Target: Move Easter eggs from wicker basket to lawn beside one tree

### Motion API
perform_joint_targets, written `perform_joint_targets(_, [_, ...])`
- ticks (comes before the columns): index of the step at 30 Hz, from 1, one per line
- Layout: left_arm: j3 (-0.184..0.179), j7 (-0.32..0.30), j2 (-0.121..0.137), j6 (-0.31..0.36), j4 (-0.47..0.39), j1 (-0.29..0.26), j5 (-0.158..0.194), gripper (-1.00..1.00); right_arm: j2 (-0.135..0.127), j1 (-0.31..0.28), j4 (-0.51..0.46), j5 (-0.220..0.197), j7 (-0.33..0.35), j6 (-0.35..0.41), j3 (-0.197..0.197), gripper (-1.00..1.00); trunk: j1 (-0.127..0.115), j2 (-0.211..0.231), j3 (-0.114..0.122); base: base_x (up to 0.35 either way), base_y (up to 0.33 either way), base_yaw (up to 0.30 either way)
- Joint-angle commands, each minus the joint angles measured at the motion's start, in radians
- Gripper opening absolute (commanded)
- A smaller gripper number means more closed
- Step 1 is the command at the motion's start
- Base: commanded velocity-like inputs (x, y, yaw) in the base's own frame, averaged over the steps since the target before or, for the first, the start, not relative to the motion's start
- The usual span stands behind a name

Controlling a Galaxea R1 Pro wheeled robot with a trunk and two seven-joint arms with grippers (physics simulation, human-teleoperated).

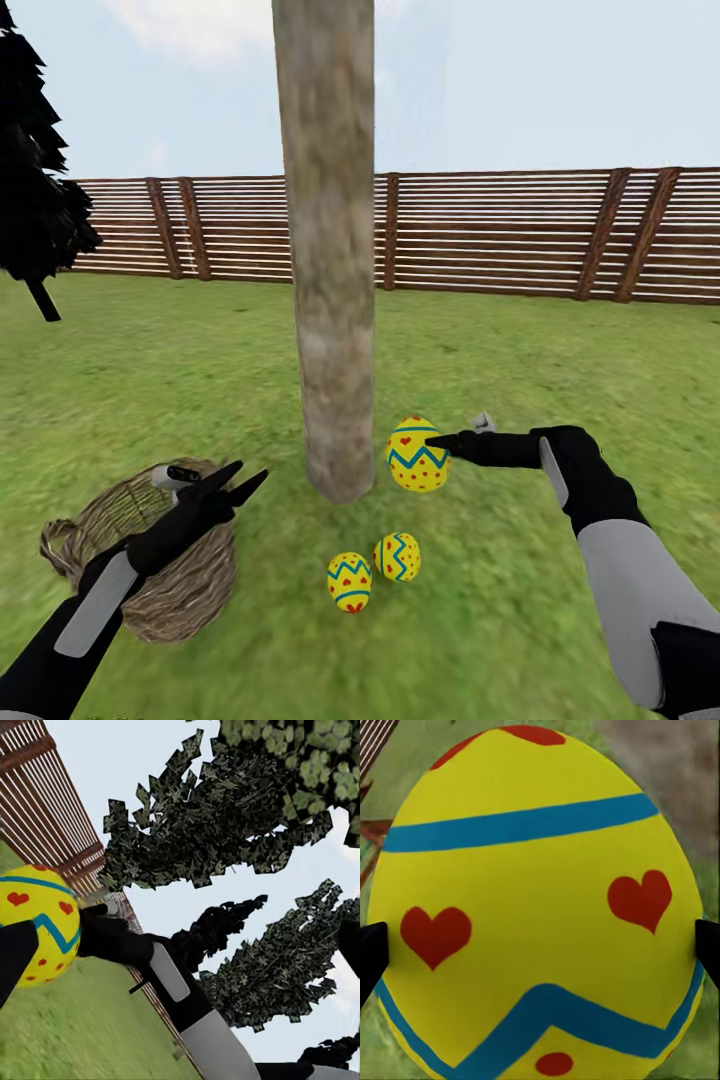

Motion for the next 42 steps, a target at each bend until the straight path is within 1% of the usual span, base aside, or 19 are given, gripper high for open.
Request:
perform_joint_targets(1, [-0.003,0.001,0.001,0.007,0.000,-0.001,0.008,1.00,0.000,0.000,-0.001,0.002,-0.055,0.001,-0.004,-1.00,0.000,0.000,-0.001,0.105,-0.326,0.292])
perform_joint_targets(2, [-0.003,0.001,0.001,0.007,0.000,-0.001,0.008,1.00,0.000,0.000,-0.006,0.003,-0.145,-0.002,-0.005,-1.00,0.000,0.000,-0.001,0.105,-0.326,0.292])
perform_joint_targets(4, [-0.003,0.001,0.000,0.007,0.000,-0.001,0.008,1.00,0.001,0.000,-0.011,0.005,-0.235,-0.003,-0.005,-1.00,0.000,0.000,-0.001,0.105,-0.326,0.292])
perform_joint_targets(8, [-0.003,0.001,-0.001,0.007,0.001,-0.001,0.008,1.00,0.001,0.000,-0.014,0.012,-0.341,-0.004,-0.004,-1.00,0.000,0.000,-0.001,0.105,-0.326,0.292])
perform_joint_targets(12, [-0.003,0.001,-0.001,0.007,0.000,-0.001,0.008,1.00,0.002,0.000,-0.014,0.014,-0.370,-0.004,0.000,-1.00,0.000,0.000,-0.001,0.095,-0.325,0.292])
perform_joint_targets(16, [-0.003,0.001,-0.001,0.007,0.002,-0.001,0.009,1.00,0.002,0.000,-0.010,0.014,-0.372,-0.004,-0.001,-1.00,0.000,0.000,-0.001,0.045,-0.259,0.199])
perform_joint_targets(21, [-0.003,-0.006,-0.002,-0.069,0.030,-0.001,0.014,1.00,0.002,0.000,-0.012,0.014,-0.372,-0.003,-0.002,-1.00,0.000,0.000,-0.001,0.010,-0.024,0.014])
perform_joint_targets(23, [-0.003,-0.007,-0.004,-0.075,0.048,-0.001,0.016,1.00,0.002,0.000,-0.013,0.013,-0.372,-0.002,-0.001,-1.00,0.000,0.000,-0.003,0.000,-0.001,0.000])
perform_joint_targets(25, [-0.003,-0.006,-0.017,-0.076,0.053,-0.001,0.013,1.00,0.003,0.000,-0.005,0.007,-0.382,-0.004,-0.003,-1.00,0.000,0.000,-0.006,0.000,0.000,0.000])
perform_joint_targets(27, [-0.003,-0.004,-0.022,-0.076,0.054,-0.001,0.012,1.00,0.003,-0.002,-0.003,0.010,-0.458,-0.003,0.002,-1.00,0.000,0.000,-0.009,0.033,-0.061,0.000])
perform_joint_targets(29, [-0.003,-0.004,-0.024,-0.075,0.054,-0.001,0.013,1.00,0.002,-0.001,0.006,0.010,-0.568,-0.002,0.009,-1.00,0.000,0.000,-0.012,0.126,-0.191,0.000])
perform_joint_targets(30, [-0.003,-0.003,-0.024,-0.076,0.054,-0.001,0.012,1.00,0.000,-0.001,0.022,0.009,-0.594,-0.003,0.010,-1.00,0.000,0.000,-0.014,0.153,-0.224,0.004])
perform_joint_targets(31, [-0.003,-0.002,-0.025,-0.076,0.054,-0.001,0.012,1.00,-0.002,0.000,0.076,0.012,-0.631,-0.005,0.012,-1.00,0.000,0.000,-0.015,0.167,-0.235,0.039])
perform_joint_targets(33, [-0.004,-0.001,-0.033,-0.076,0.054,-0.001,0.011,1.00,0.000,0.000,0.157,0.015,-0.653,-0.006,0.016,-1.00,0.000,0.000,-0.018,0.182,-0.240,0.062])
perform_joint_targets(38, [-0.004,-0.002,-0.039,-0.075,0.048,-0.001,0.012,1.00,0.005,0.000,0.188,0.020,-0.665,-0.012,0.025,-1.00,0.000,0.000,-0.026,0.196,-0.245,0.073])
perform_joint_targets(39, [-0.005,-0.001,-0.043,-0.075,0.048,-0.001,0.012,1.00,0.013,0.000,0.192,0.020,-0.666,-0.013,0.027,-1.00,0.000,0.000,-0.028,0.199,-0.276,0.075])
perform_joint_targets(40, [-0.013,-0.001,-0.061,-0.075,0.050,-0.001,0.011,1.00,0.021,0.000,0.195,0.022,-0.667,-0.014,0.032,-1.00,0.000,0.000,-0.029,0.198,-0.284,0.075])
perform_joint_targets(41, [-0.033,0.000,-0.077,-0.075,0.052,-0.001,0.009,1.00,0.024,0.000,0.196,0.028,-0.668,-0.014,0.035,-1.00,0.000,0.000,-0.031,0.198,-0.288,0.075])
perform_joint_targets(42, [-0.051,0.000,-0.083,-0.075,0.053,-0.001,0.009,1.00,0.026,0.000,0.198,0.035,-0.668,-0.015,0.037,-1.00,0.000,0.000,-0.033,0.197,-0.289,0.075])
